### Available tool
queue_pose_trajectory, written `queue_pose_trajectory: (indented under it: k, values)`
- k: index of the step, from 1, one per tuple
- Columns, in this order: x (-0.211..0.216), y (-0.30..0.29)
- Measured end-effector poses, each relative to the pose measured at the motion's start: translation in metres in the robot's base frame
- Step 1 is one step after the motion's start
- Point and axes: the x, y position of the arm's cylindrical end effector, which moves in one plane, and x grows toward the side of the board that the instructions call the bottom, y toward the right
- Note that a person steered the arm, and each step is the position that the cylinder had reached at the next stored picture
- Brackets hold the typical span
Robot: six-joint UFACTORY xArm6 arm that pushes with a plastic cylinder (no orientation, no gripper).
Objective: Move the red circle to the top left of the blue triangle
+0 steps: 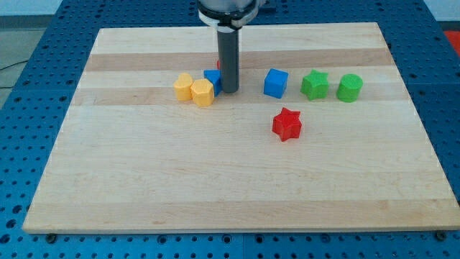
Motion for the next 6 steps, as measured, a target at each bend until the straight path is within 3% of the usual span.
queue_pose_trajectory:
  k: [2,3,5,6]
  values:
    - [0.031,-0.024]
    - [0.024,-0.056]
    - [-0.050,-0.083]
    - [-0.074,-0.052]
